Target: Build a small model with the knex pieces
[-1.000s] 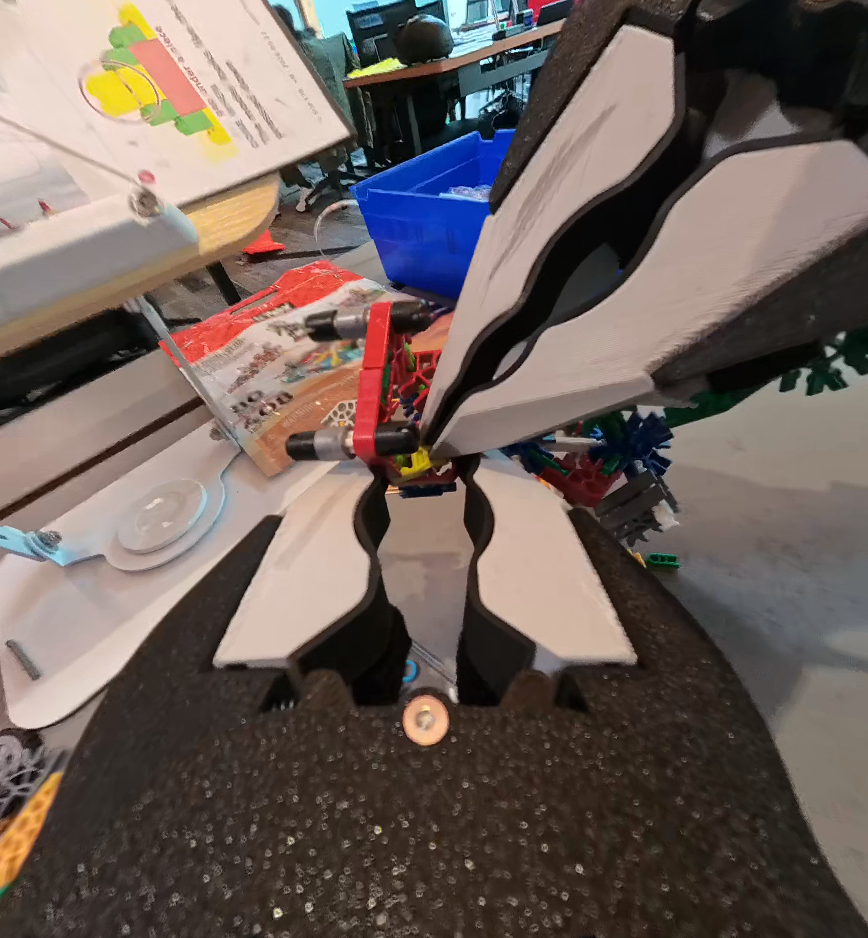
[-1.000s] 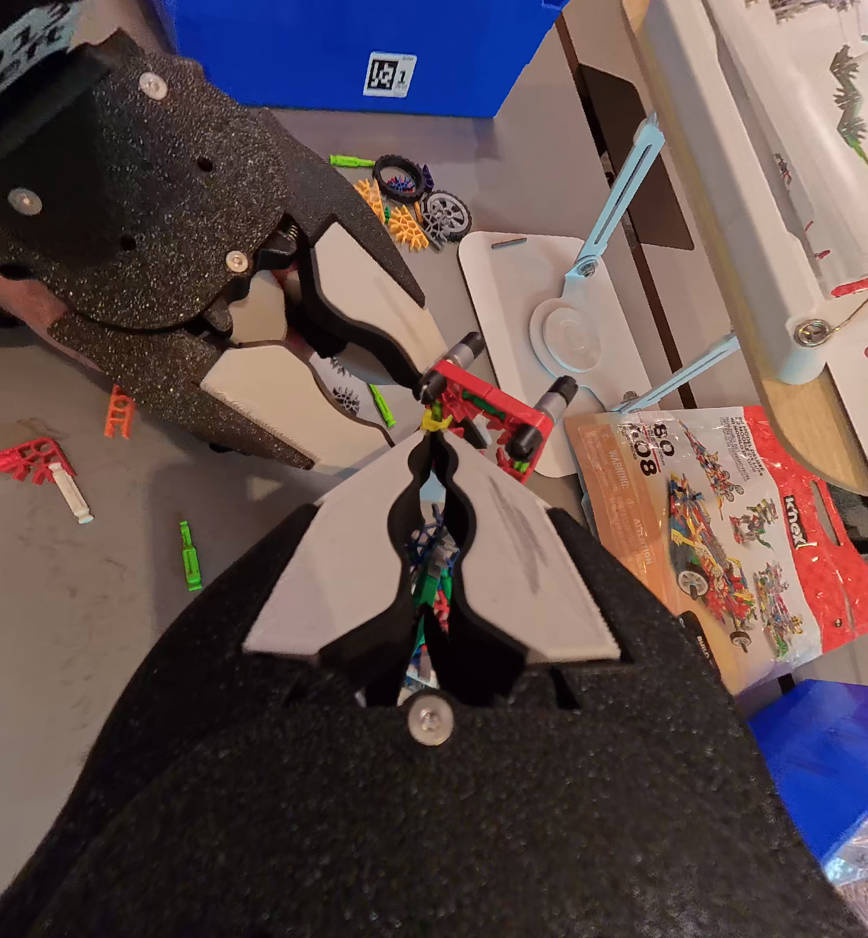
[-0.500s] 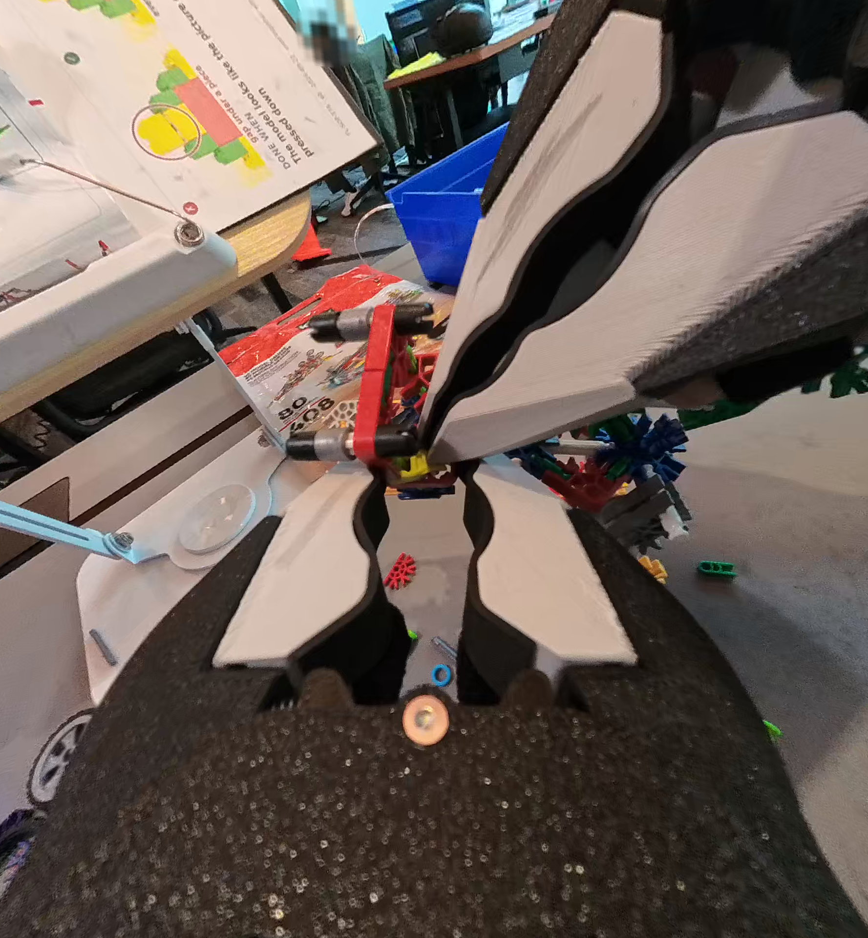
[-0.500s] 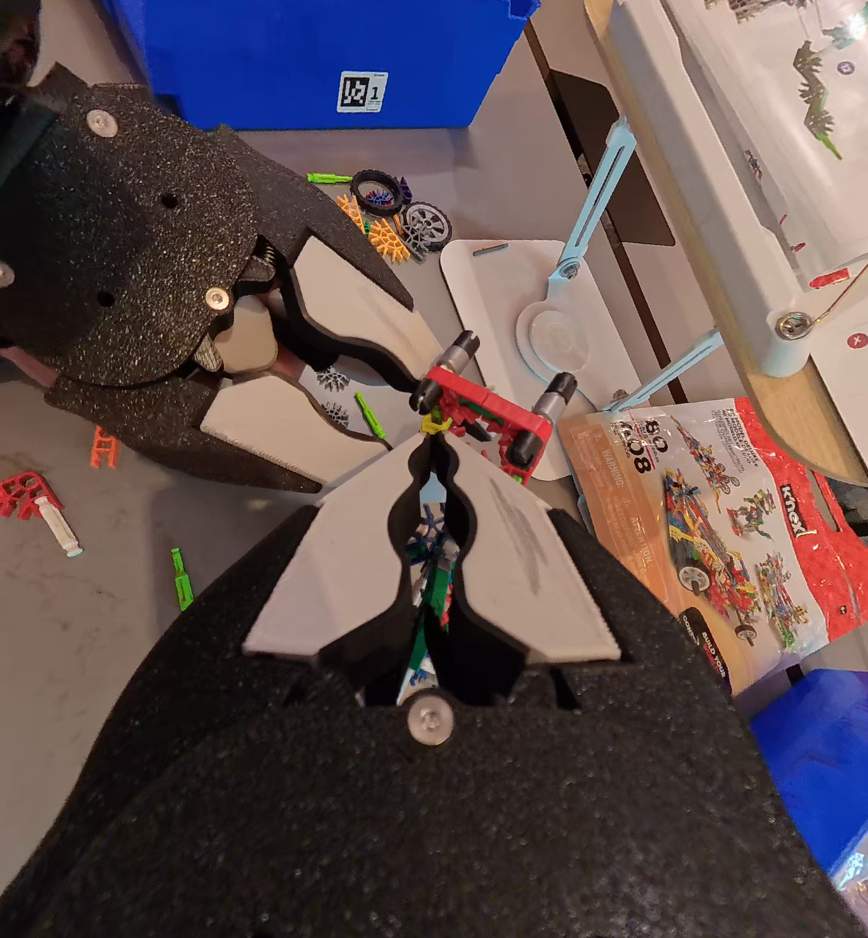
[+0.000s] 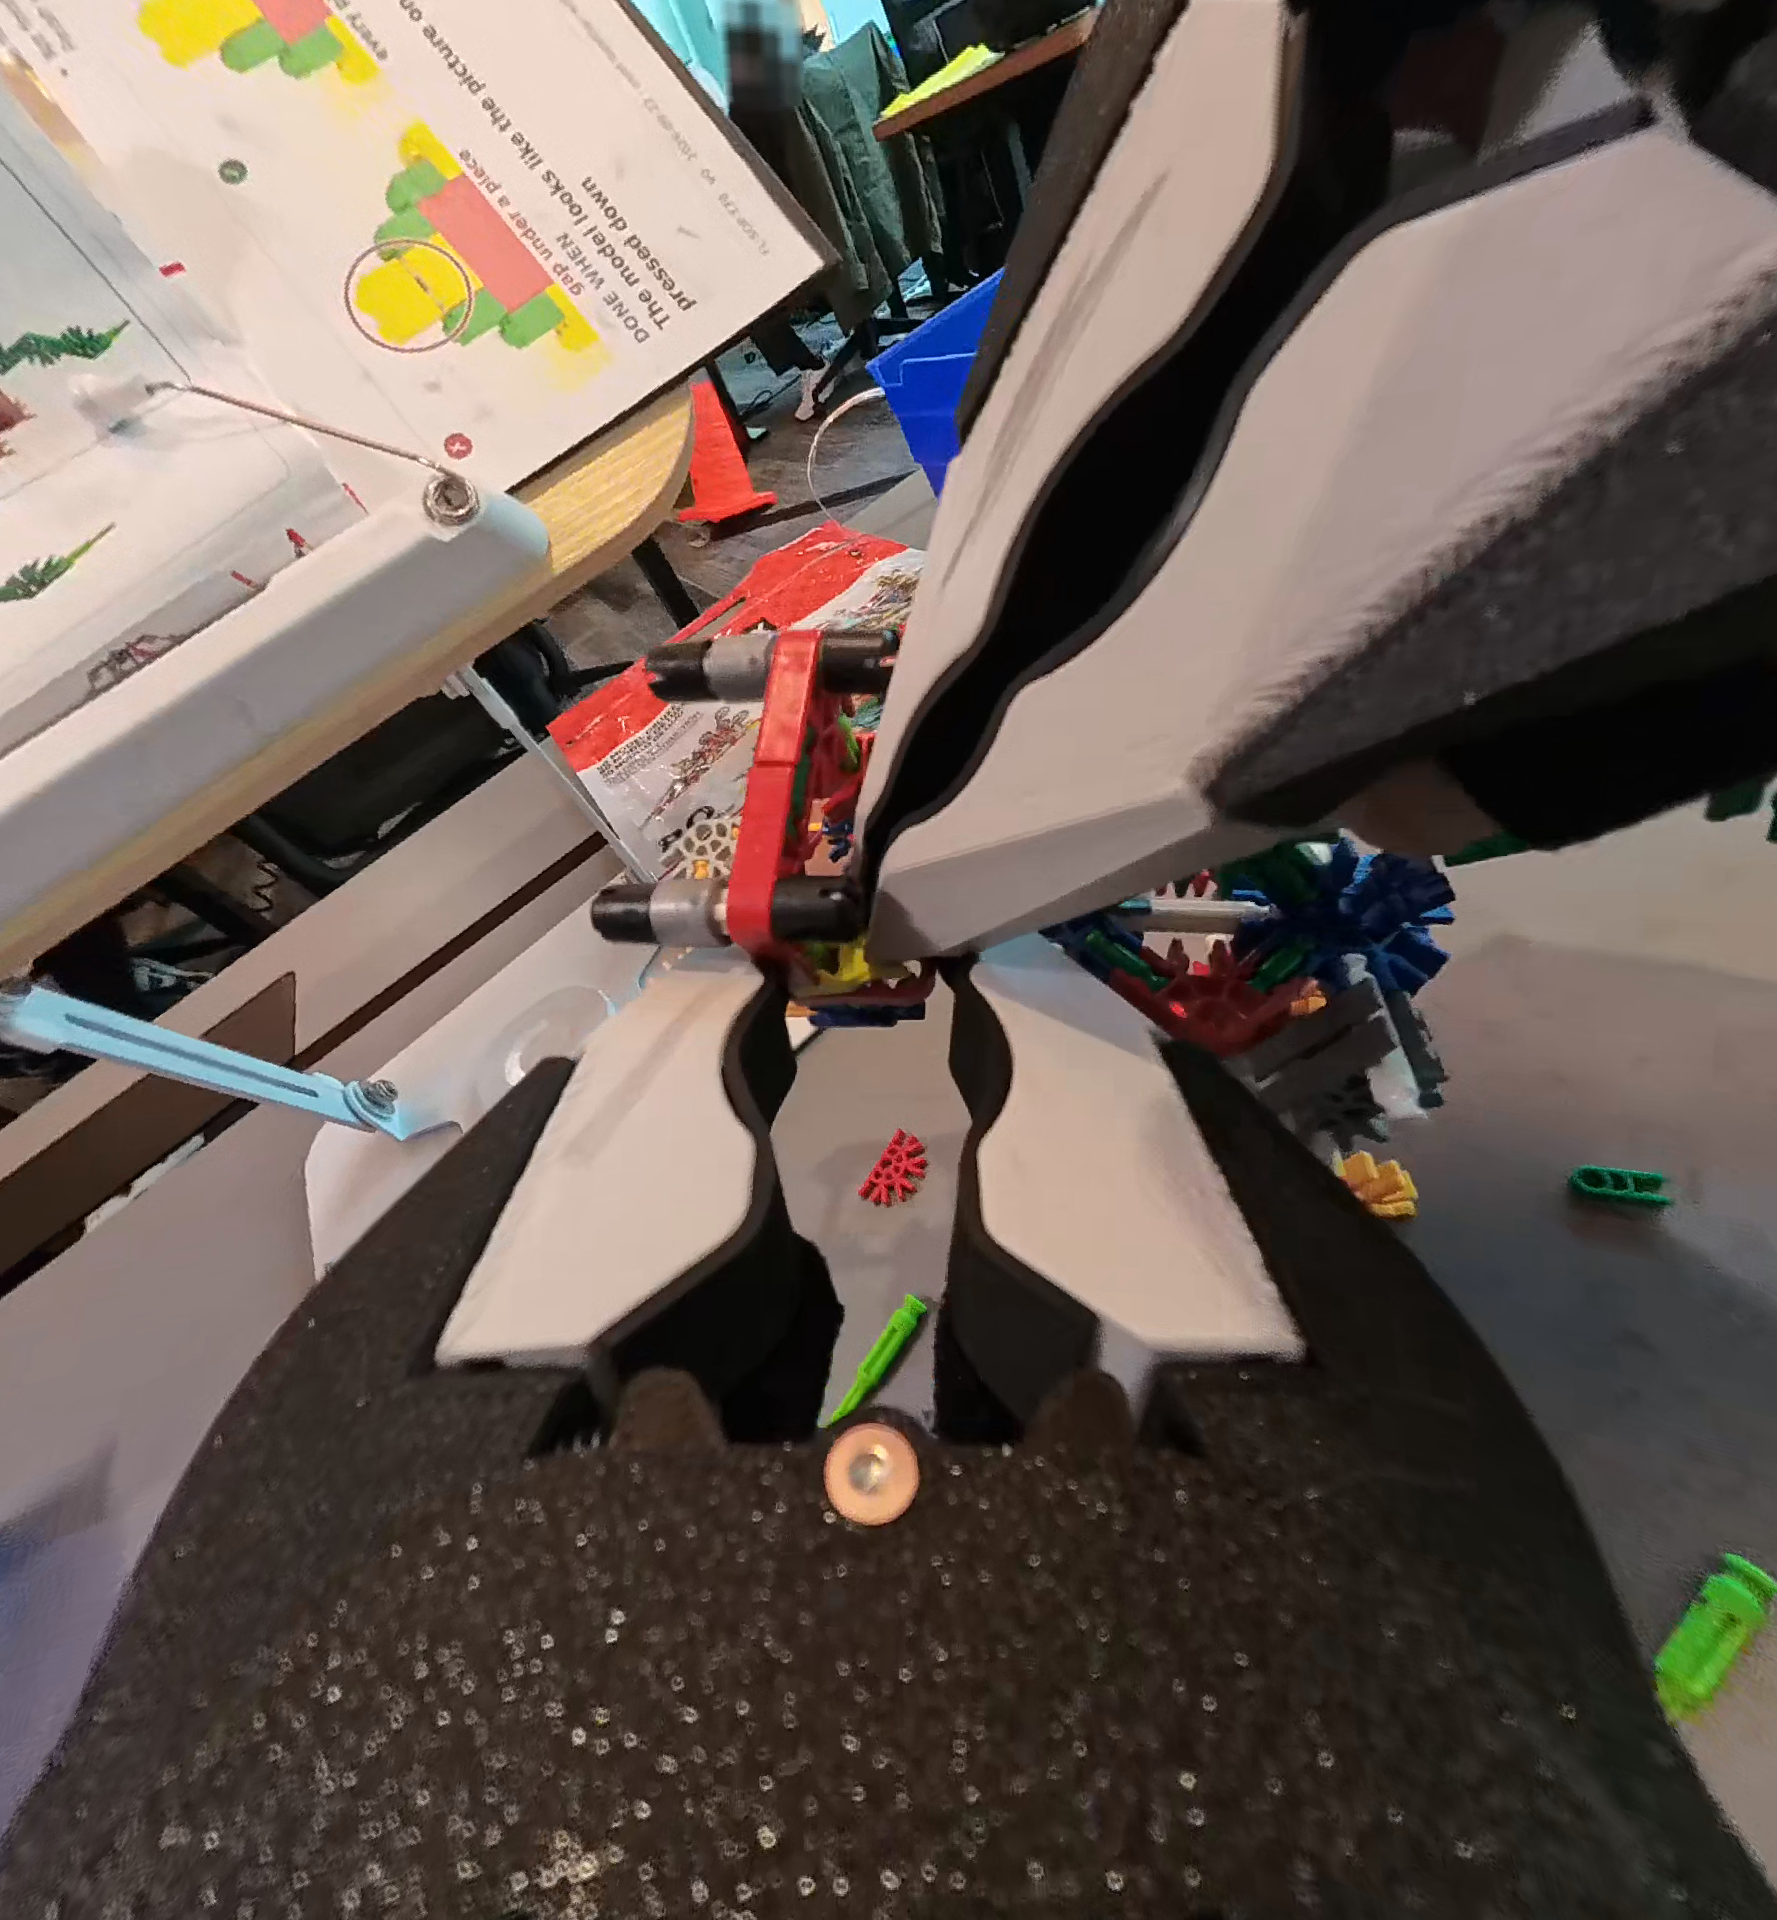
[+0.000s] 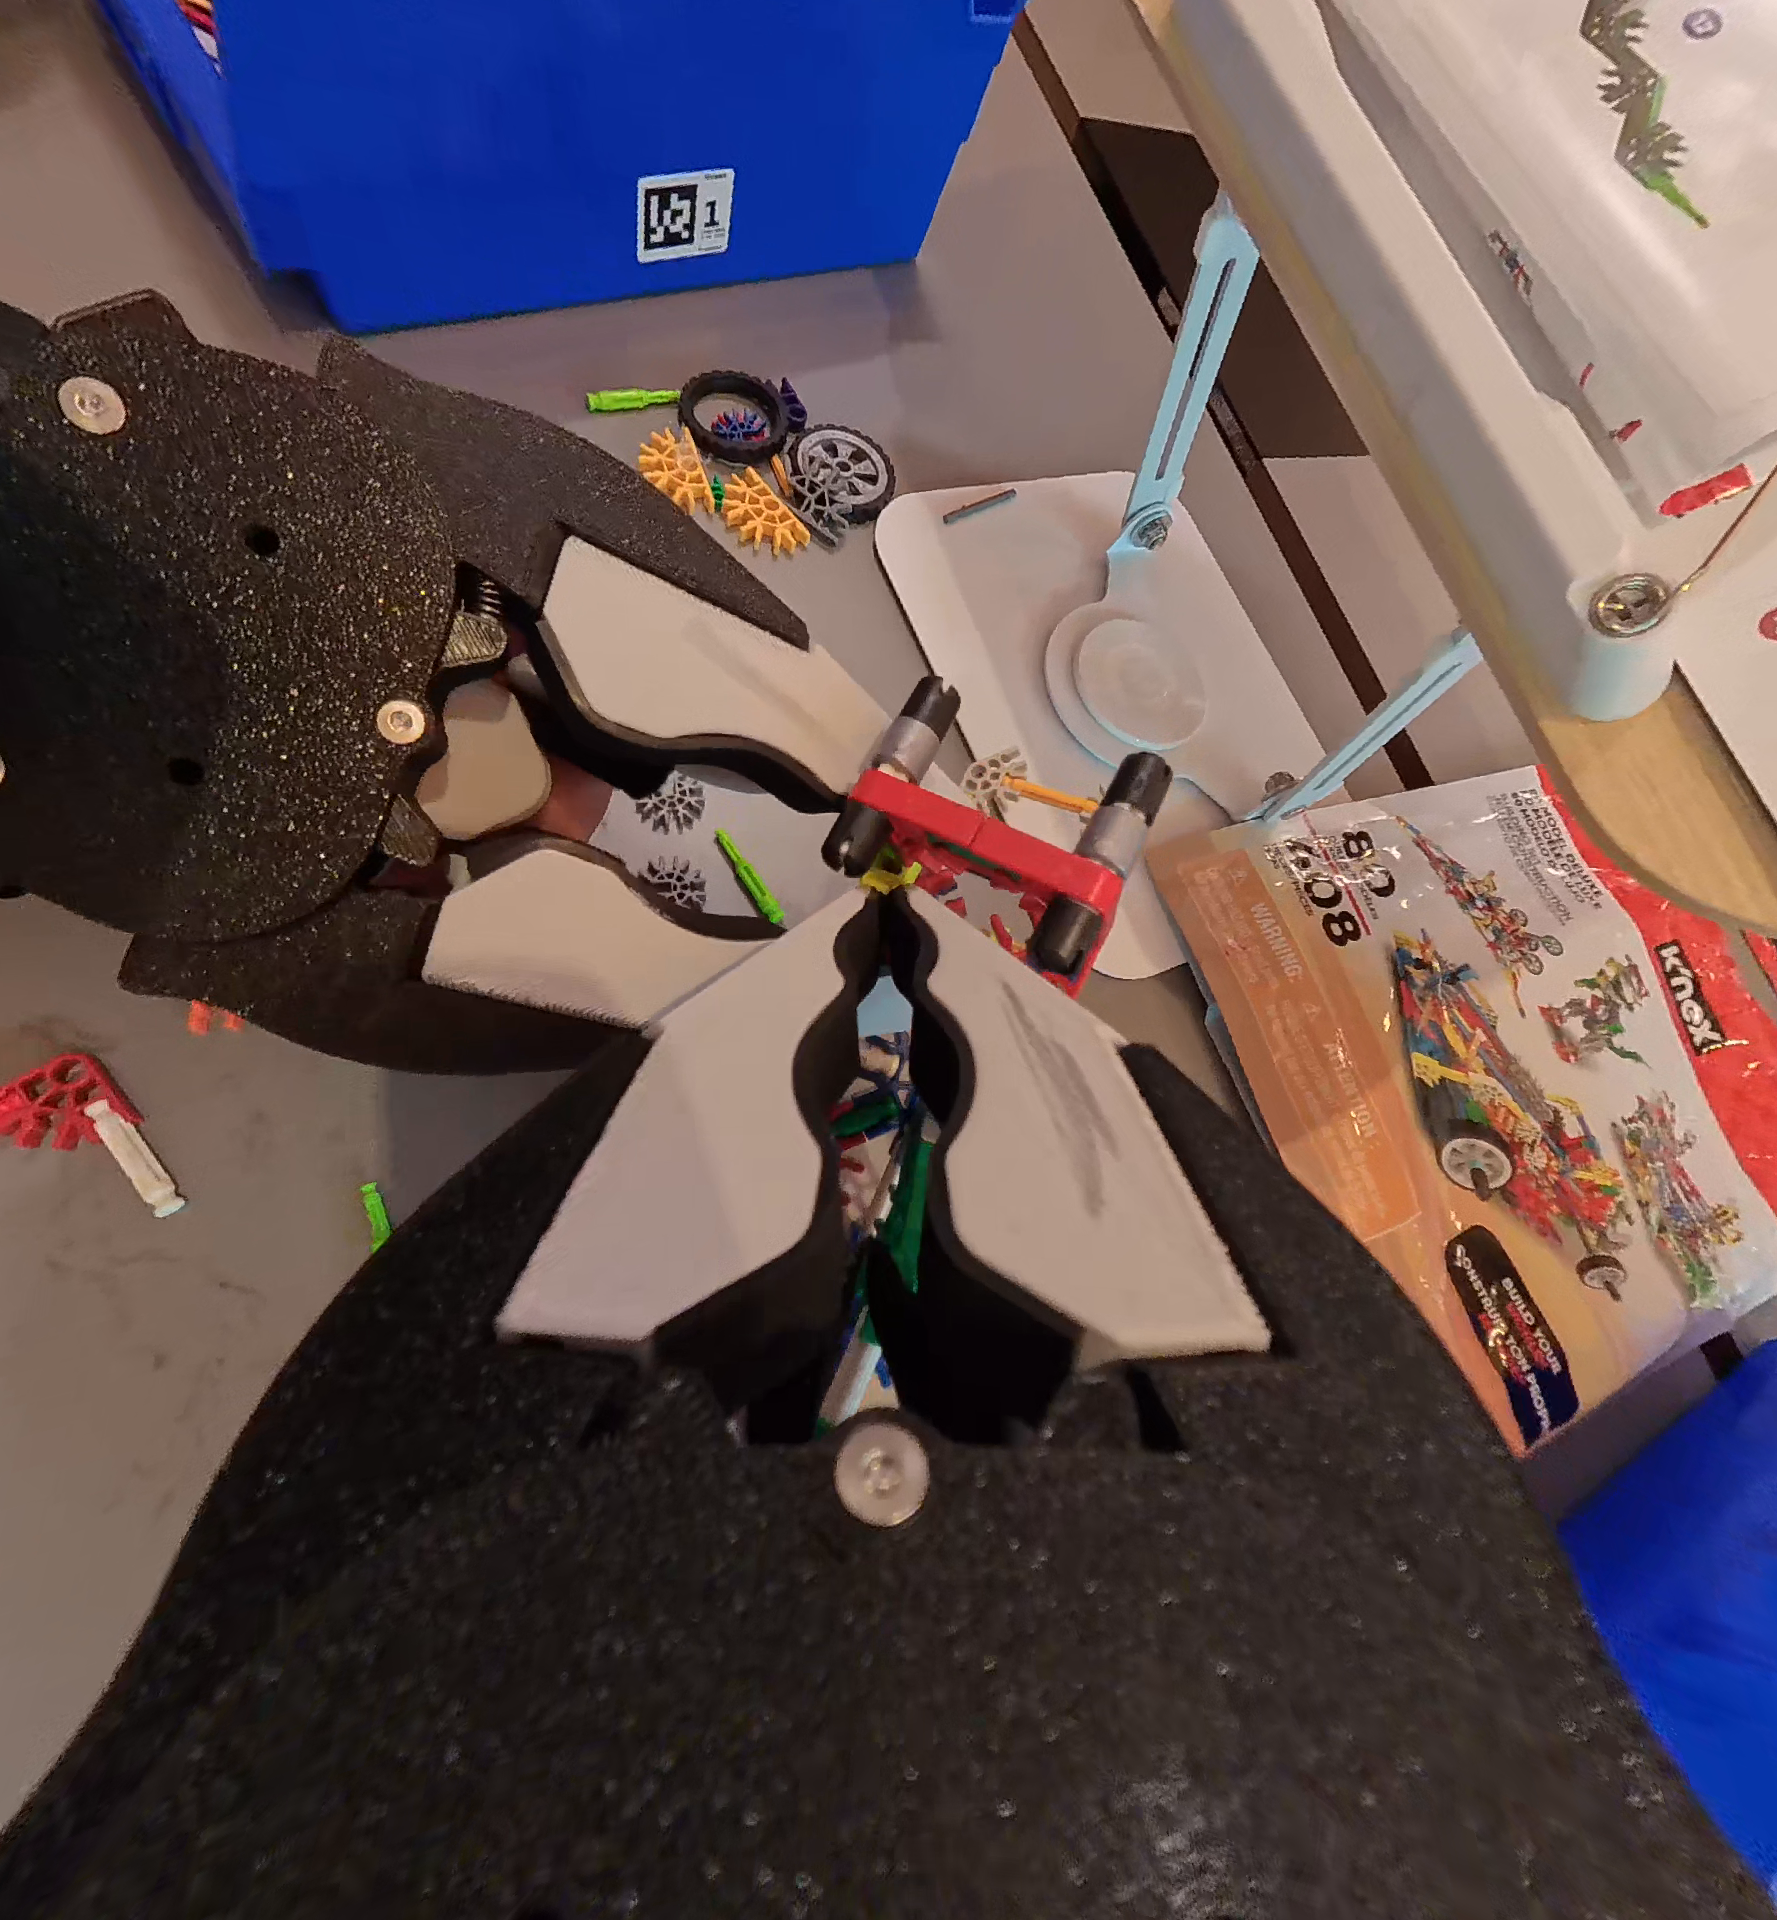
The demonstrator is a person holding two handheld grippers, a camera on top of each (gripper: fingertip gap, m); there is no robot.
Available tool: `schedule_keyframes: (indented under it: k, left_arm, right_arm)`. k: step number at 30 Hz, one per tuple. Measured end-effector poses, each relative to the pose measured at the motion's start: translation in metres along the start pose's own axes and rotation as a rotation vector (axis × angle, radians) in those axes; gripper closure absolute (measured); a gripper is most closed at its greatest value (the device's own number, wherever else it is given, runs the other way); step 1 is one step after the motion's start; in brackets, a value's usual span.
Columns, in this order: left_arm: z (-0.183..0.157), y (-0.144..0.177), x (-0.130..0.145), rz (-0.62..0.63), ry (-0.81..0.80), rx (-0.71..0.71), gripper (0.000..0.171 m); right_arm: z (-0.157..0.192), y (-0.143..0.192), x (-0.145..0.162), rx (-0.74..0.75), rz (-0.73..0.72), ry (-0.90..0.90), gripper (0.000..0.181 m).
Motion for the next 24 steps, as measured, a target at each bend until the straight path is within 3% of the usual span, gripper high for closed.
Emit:
schedule_keyframes:
  k: [1,2,4,6,11,13,15,20,24]
  left_arm:
    - [-0.001,0.0,-0.002,-0.011,0.008,0.001,0.152]
    - [-0.011,0.008,-0.014,-0.135,-0.022,0.025,0.155]
    - [-0.013,0.0,-0.007,-0.048,-0.067,-0.005,0.153]
    - [-0.013,-0.001,-0.003,-0.064,-0.137,0.044,0.149]
    - [-0.014,-0.009,-0.002,-0.049,-0.091,0.151,0.144]
    - [-0.013,-0.007,-0.002,-0.037,-0.079,0.198,0.139]
    - [-0.01,-0.006,0.0,-0.012,-0.072,0.214,0.149]
    - [-0.016,0.004,0.008,-0.004,-0.08,0.259,0.152]
    - [-0.004,0.006,0.017,0.04,-0.019,0.242,0.141]
  right_arm:
    - [0.001,0.0,-0.001,-0.019,-0.012,0.009,0.181]
    - [0.006,-0.005,-0.002,-0.078,-0.015,-0.008,0.181]
    - [0.004,-0.008,0.006,-0.098,0.009,-0.005,0.181]
    - [0.008,-0.006,0.008,-0.057,0.017,0.013,0.181]
    - [0.003,-0.003,0.011,-0.077,0.136,0.022,0.181]
    - [0.003,0.005,0.01,-0.064,0.143,0.047,0.181]
    - [-0.003,0.016,0.012,-0.069,0.145,0.031,0.181]
    - [0.009,0.034,0.017,-0.075,0.166,0.073,0.173]
    - [0.009,0.065,0.016,-0.023,0.097,0.058,0.173]
Point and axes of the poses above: each gripper's, where its closed fingertips meet, y back along the fingers, x out of its underside, z = x × y across the jaws, the point moved 10 cm from there along y, back along the fingers, and after that the axes turned 12 degrees about z, right-handed, at the moved point
